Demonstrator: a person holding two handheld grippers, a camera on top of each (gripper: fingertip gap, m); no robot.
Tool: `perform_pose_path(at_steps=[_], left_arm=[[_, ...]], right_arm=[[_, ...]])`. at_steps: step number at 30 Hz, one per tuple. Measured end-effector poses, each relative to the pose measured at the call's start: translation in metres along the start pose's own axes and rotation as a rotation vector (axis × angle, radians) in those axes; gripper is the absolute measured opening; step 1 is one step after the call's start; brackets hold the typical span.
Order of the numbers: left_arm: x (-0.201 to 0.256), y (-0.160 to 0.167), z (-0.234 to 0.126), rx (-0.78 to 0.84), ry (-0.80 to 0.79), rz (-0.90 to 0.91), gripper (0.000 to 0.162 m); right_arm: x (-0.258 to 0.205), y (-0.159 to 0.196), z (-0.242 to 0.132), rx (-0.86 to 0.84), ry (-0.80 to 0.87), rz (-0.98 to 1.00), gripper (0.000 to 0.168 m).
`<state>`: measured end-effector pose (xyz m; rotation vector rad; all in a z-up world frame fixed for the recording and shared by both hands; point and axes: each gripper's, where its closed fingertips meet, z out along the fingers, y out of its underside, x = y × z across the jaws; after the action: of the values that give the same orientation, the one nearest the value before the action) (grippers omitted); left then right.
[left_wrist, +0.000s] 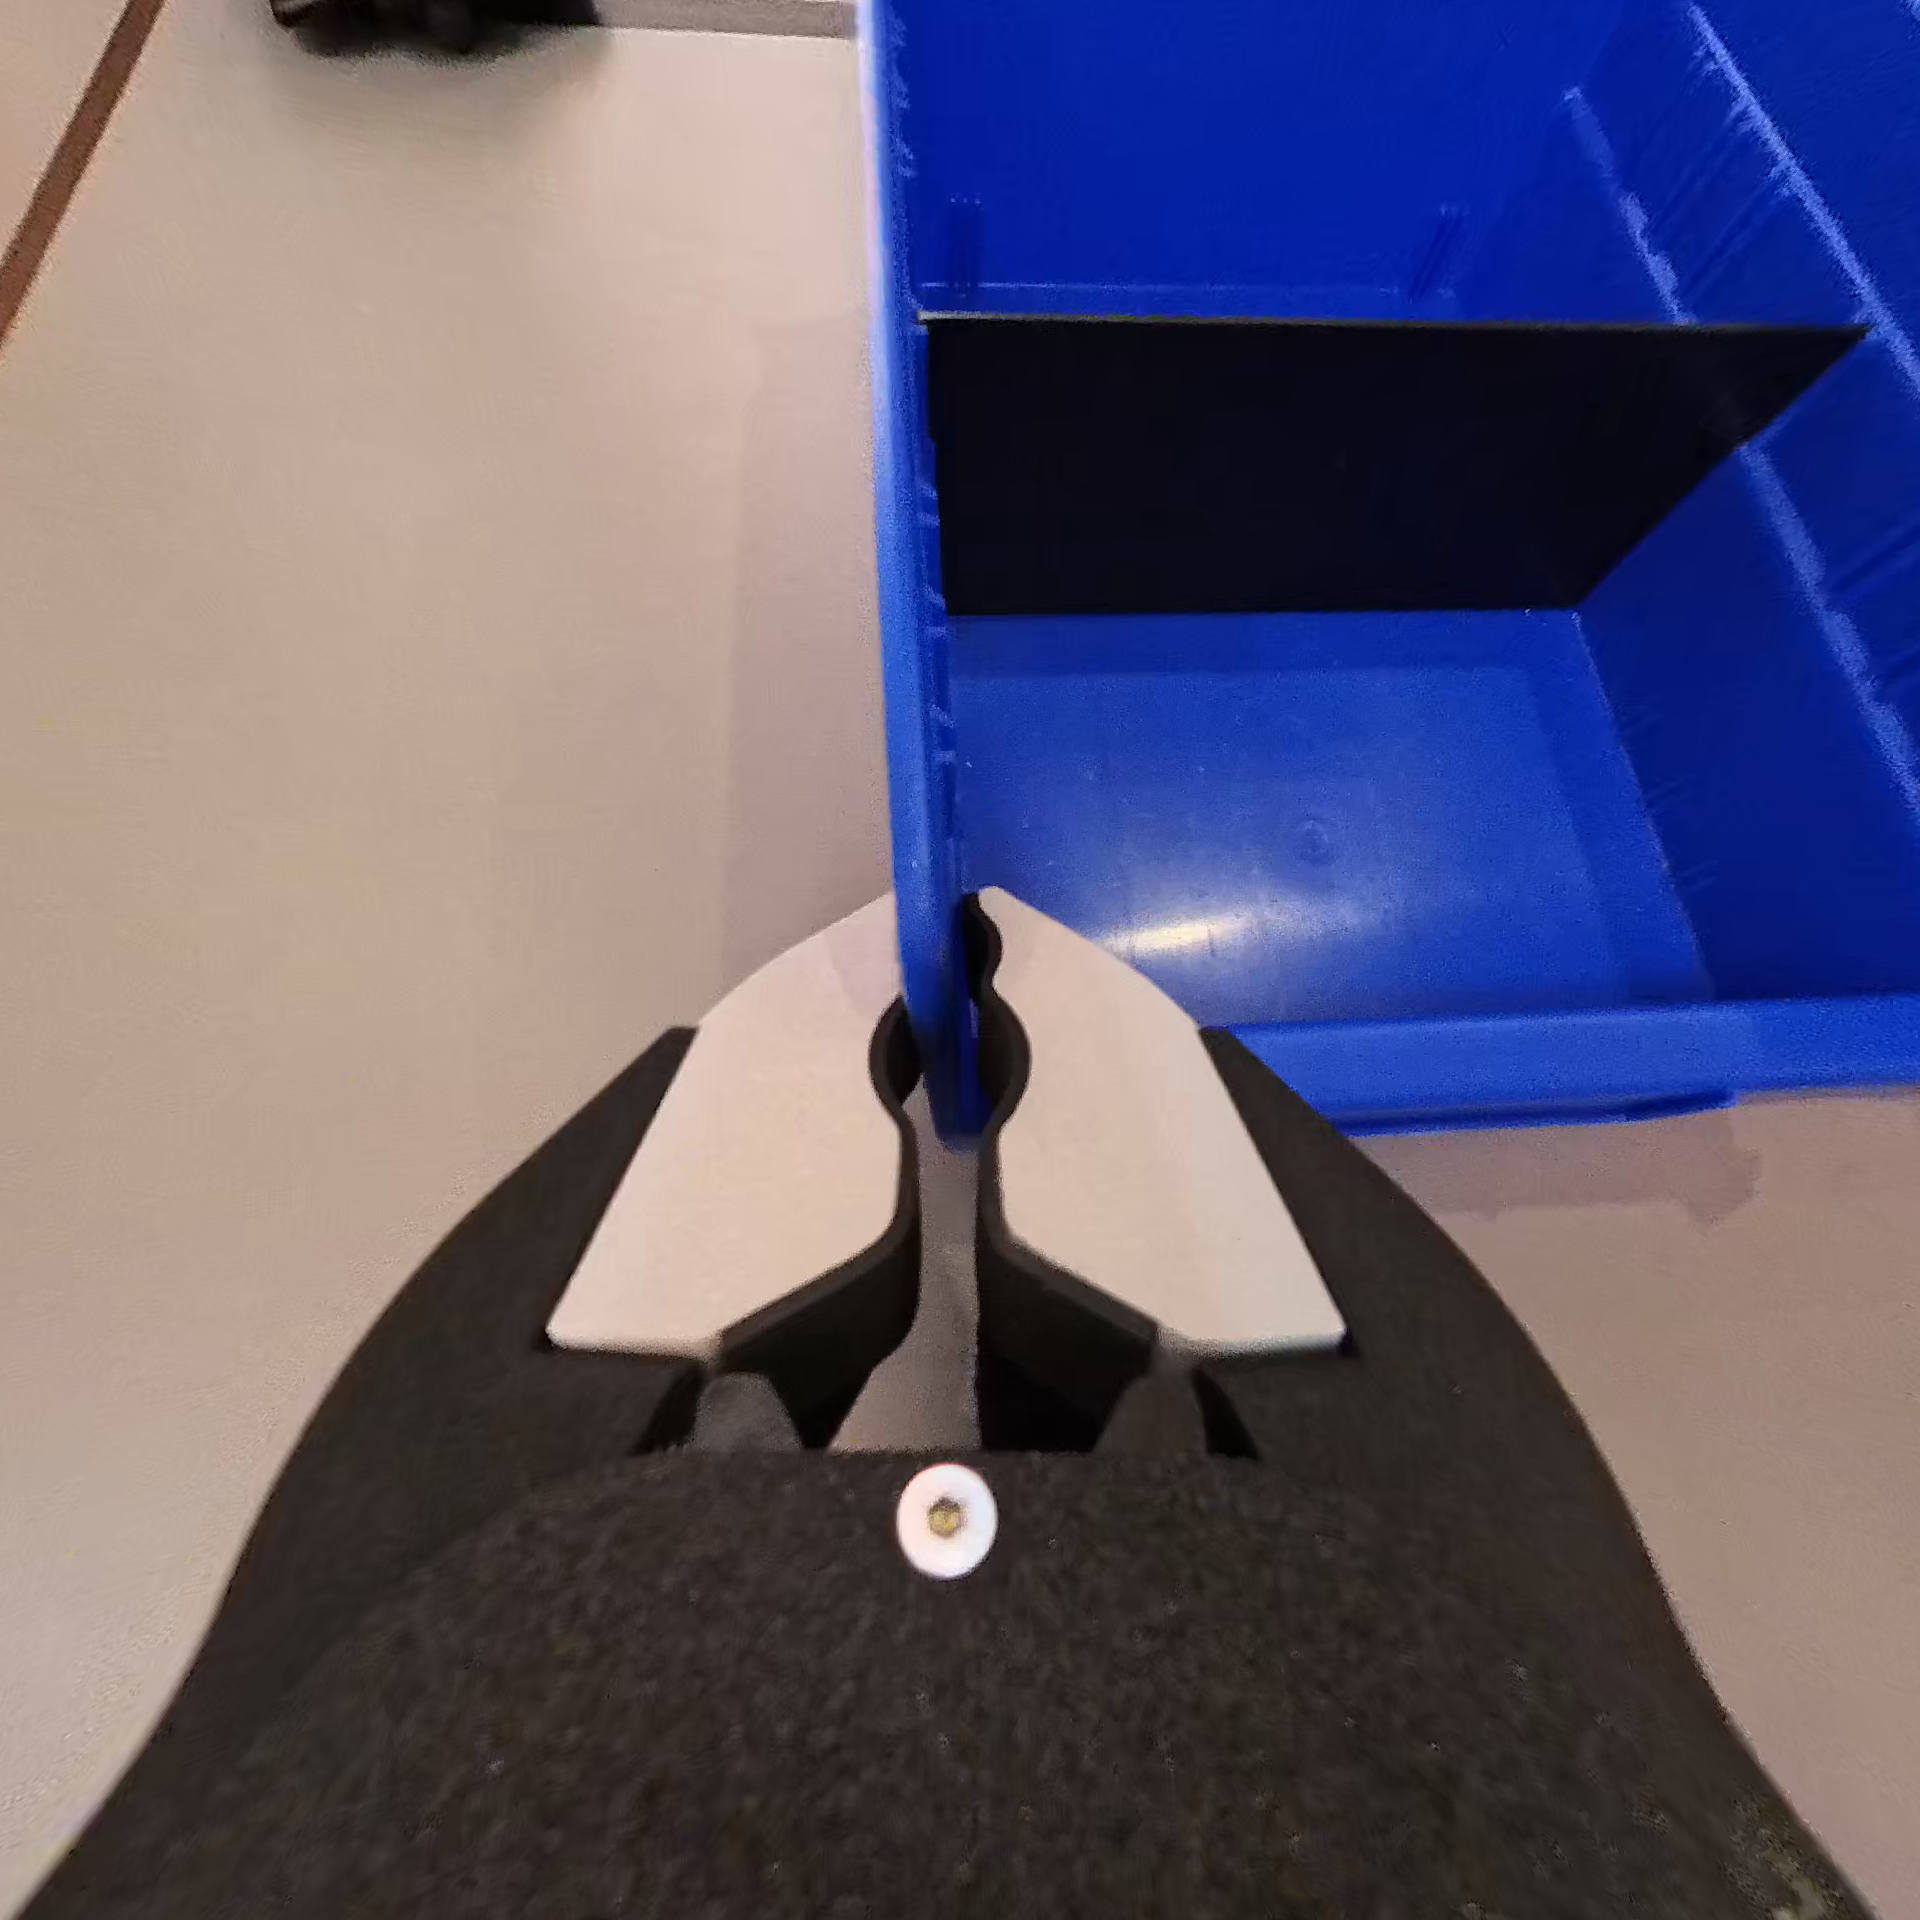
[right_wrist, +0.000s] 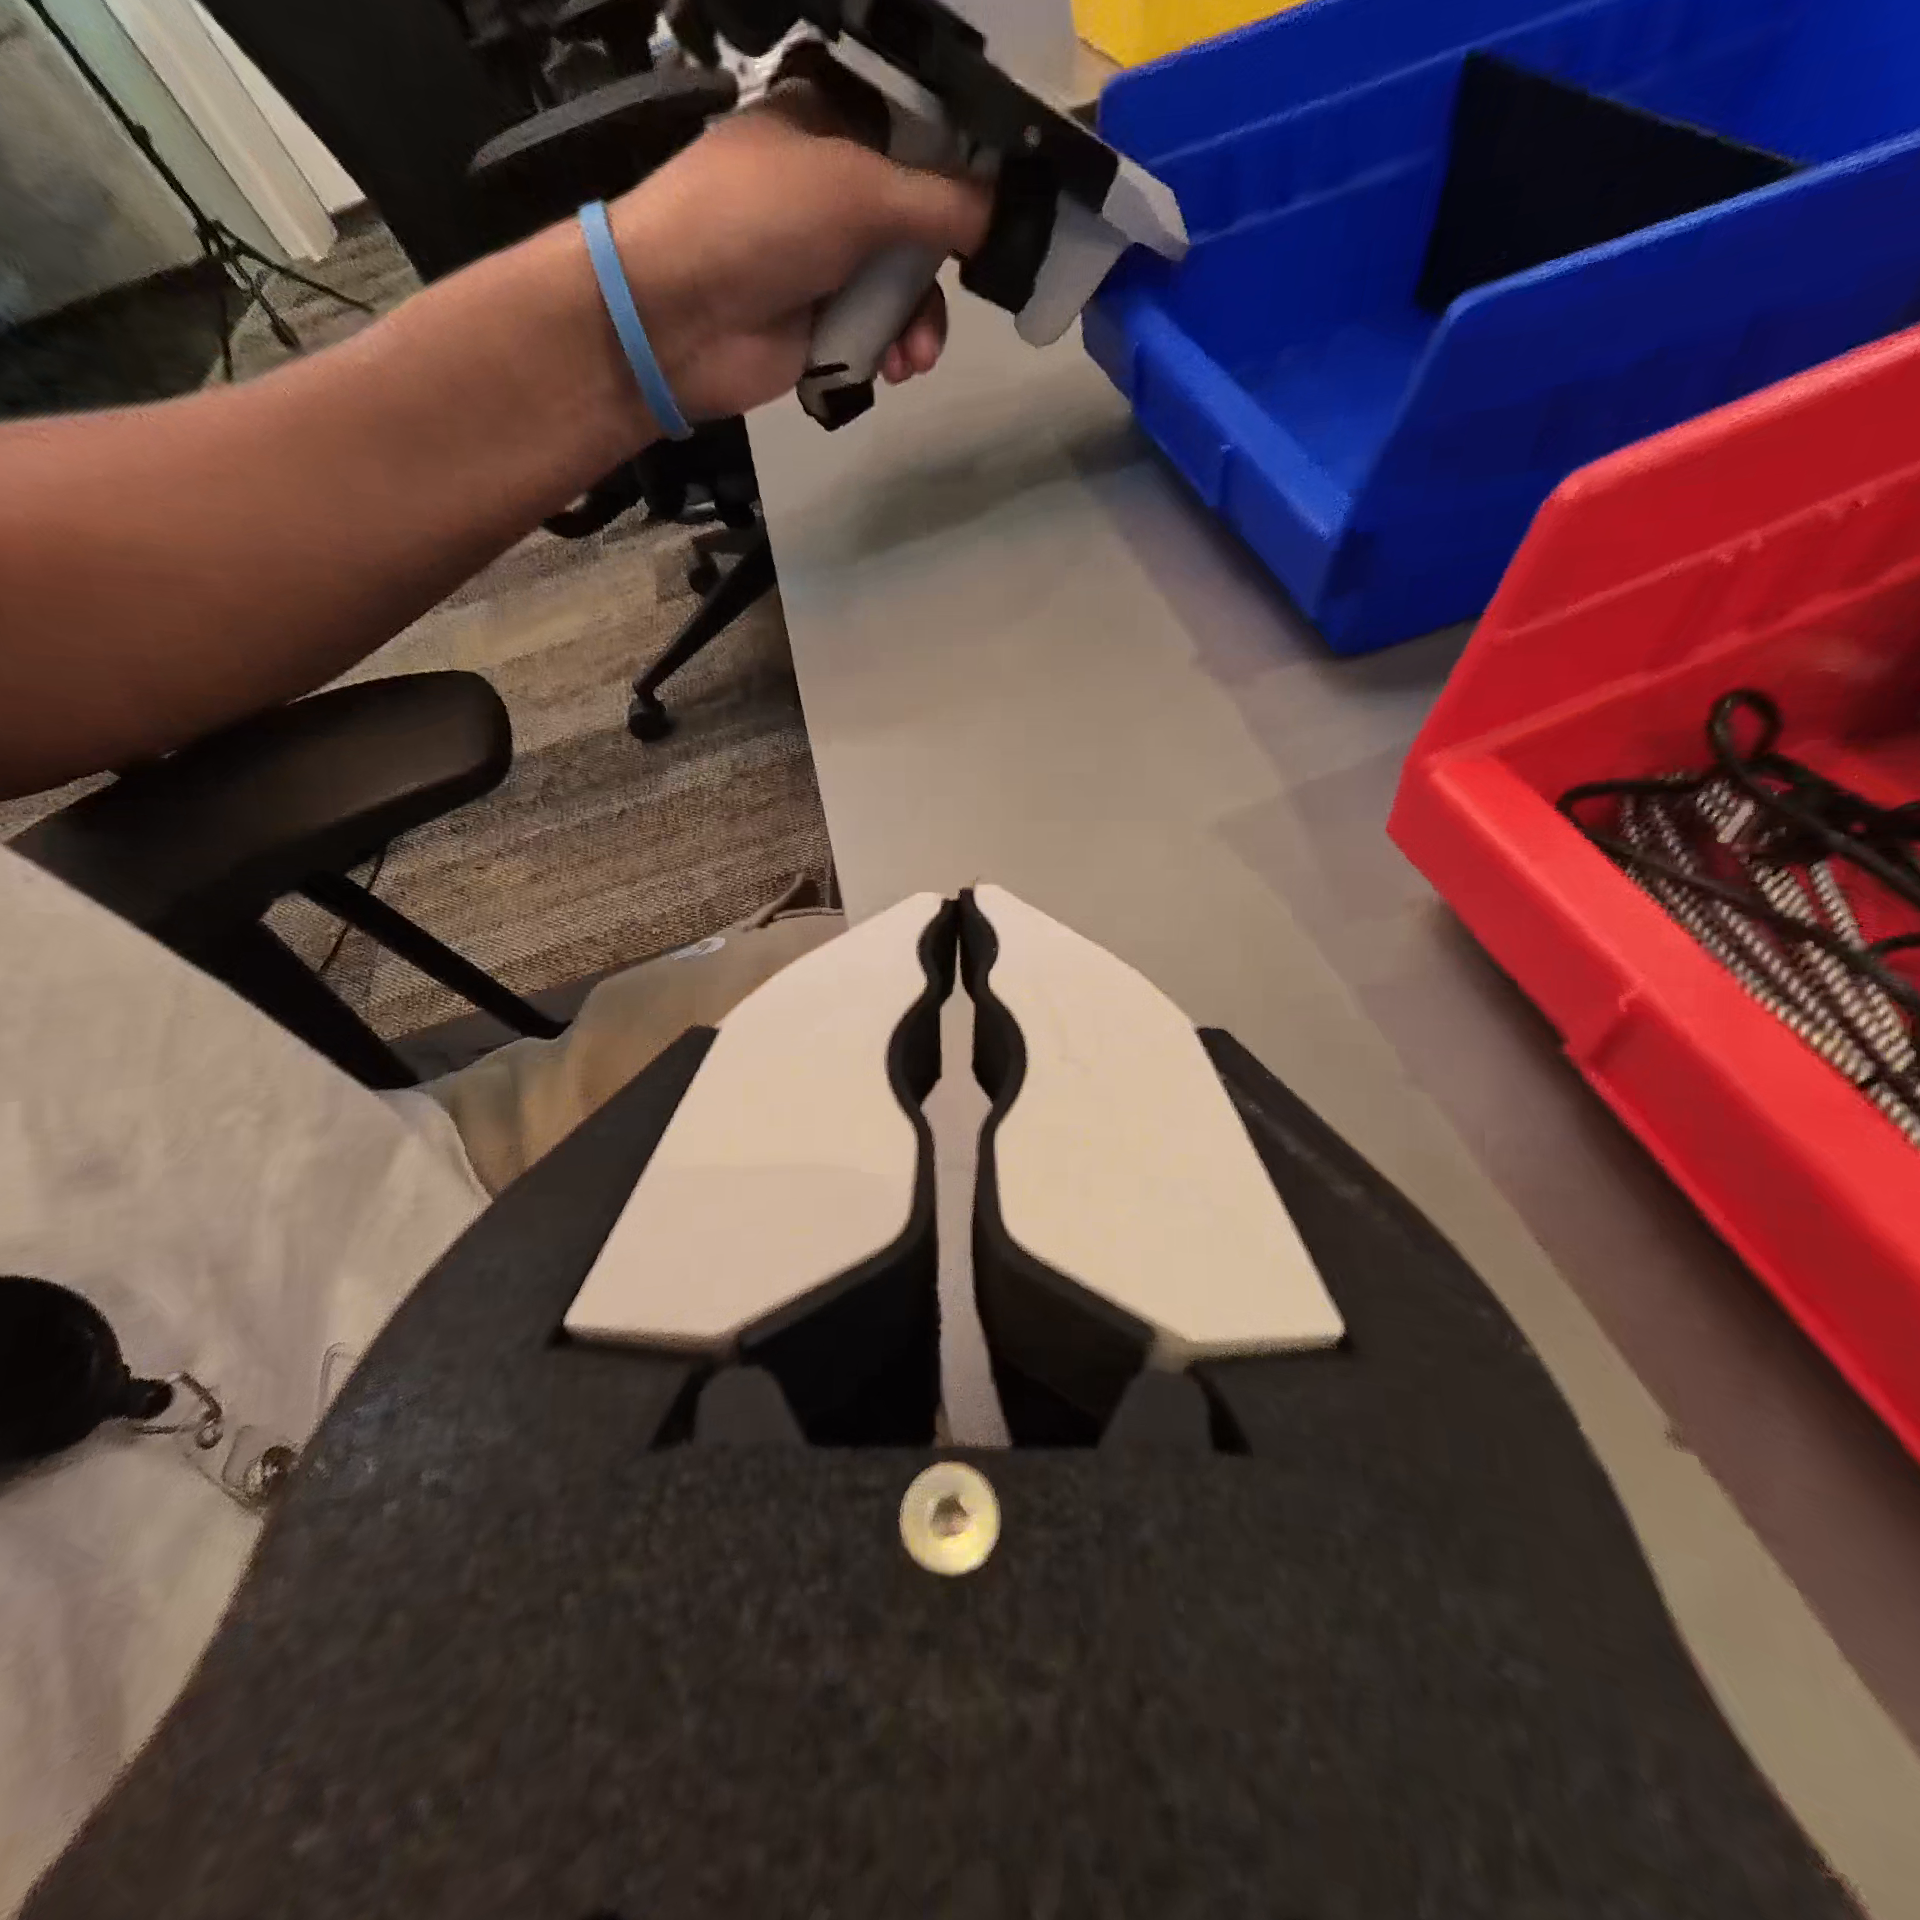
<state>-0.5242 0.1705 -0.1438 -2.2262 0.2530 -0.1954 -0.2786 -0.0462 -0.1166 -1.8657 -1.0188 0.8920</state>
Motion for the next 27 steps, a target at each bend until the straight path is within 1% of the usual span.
perform_pose_path(at_steps=[2,4,5,7,9,11,13,15,16,17,18,19,20,22,23,25,27], left_arm=[[0.002,0.0,0.0,-0.011,0.001,-0.033,0.004],[0.007,0.004,-0.004,-0.024,0.009,-0.063,0.005],[0.011,0.009,-0.009,-0.03,0.009,-0.067,0.005],[0.014,0.023,-0.027,-0.031,-0.029,-0.071,0.005],[0.018,0.04,-0.05,-0.018,-0.075,-0.101,0.005],[0.022,0.057,-0.072,0.006,-0.121,-0.123,0.005],[0.028,0.071,-0.089,0.017,-0.156,-0.143,0.005],[0.036,0.08,-0.1,0.026,-0.182,-0.14,0.005],[0.039,0.084,-0.104,0.036,-0.194,-0.133,0.005],[0.042,0.086,-0.107,0.052,-0.204,-0.127,0.005],[0.044,0.087,-0.109,0.071,-0.21,-0.123,0.005],[0.046,0.089,-0.11,0.085,-0.212,-0.121,0.005],[0.047,0.089,-0.112,0.089,-0.21,-0.12,0.005],[0.047,0.091,-0.113,0.094,-0.204,-0.13,0.006],[0.045,0.091,-0.115,0.097,-0.207,-0.141,0.006],[0.04,0.093,-0.119,0.101,-0.21,-0.139,0.005],[0.038,0.087,-0.129,0.141,-0.232,-0.119,0.006]], right_arm=[[0.004,-0.013,0.005,0.036,0.012,-0.004,0.0],[0.0,-0.026,0.014,0.078,-0.035,0.045,0.0],[0.001,-0.03,0.02,0.078,-0.028,0.052,0.0],[0.009,-0.029,0.033,0.028,0.044,0.015,0.0],[0.019,-0.031,0.046,0.0,0.125,0.034,0.001],[0.033,-0.038,0.052,0.045,0.242,0.115,0.013],[0.037,-0.047,0.058,0.119,0.298,0.18,0.042],[0.036,-0.05,0.065,0.14,0.327,0.194,0.061],[0.039,-0.049,0.07,0.124,0.367,0.175,0.063],[0.047,-0.044,0.075,0.078,0.436,0.151,0.069],[0.057,-0.039,0.08,0.028,0.514,0.136,0.071],[0.066,-0.035,0.084,-0.017,0.584,0.136,0.063],[0.073,-0.033,0.088,-0.05,0.642,0.132,0.047],[0.073,-0.035,0.096,-0.054,0.671,0.137,0.03],[0.073,-0.036,0.097,-0.051,0.692,0.19,0.024],[0.074,-0.036,0.095,-0.067,0.707,0.27,0.006],[0.071,-0.039,0.098,-0.067,0.684,0.288,0.006]])
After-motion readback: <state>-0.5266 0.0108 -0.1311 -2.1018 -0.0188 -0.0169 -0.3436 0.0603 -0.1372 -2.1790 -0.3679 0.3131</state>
